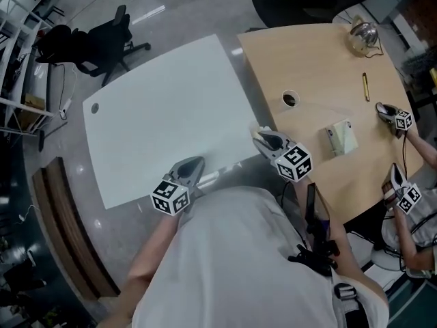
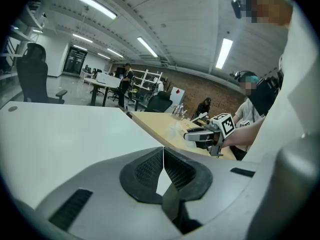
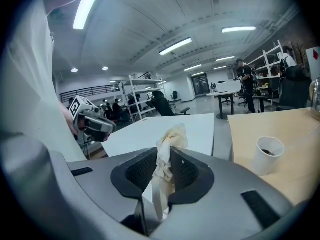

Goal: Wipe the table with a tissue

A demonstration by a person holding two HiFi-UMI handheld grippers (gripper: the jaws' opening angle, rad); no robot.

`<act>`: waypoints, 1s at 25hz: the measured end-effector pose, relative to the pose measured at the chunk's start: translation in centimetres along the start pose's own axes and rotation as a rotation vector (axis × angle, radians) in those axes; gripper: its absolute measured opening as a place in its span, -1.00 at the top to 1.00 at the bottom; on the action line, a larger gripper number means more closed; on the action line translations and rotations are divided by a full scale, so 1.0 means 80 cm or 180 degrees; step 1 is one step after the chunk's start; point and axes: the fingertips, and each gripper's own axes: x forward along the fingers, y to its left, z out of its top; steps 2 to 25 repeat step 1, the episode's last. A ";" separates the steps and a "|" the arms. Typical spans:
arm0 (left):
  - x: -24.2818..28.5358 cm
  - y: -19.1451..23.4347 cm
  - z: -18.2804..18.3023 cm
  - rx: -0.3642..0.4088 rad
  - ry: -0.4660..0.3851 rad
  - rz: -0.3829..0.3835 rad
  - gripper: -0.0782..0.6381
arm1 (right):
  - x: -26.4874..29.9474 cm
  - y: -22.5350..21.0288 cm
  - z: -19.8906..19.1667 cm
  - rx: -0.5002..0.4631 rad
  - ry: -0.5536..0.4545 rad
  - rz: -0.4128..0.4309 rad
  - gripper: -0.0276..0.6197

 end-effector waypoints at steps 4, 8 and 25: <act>-0.001 -0.001 0.000 -0.0004 -0.0002 0.0006 0.76 | 0.001 0.001 0.000 0.0001 0.0006 0.0014 0.66; -0.001 -0.001 0.000 -0.0004 -0.0002 0.0006 0.76 | 0.001 0.001 0.000 0.0001 0.0006 0.0014 0.66; -0.001 -0.001 0.000 -0.0004 -0.0002 0.0006 0.76 | 0.001 0.001 0.000 0.0001 0.0006 0.0014 0.66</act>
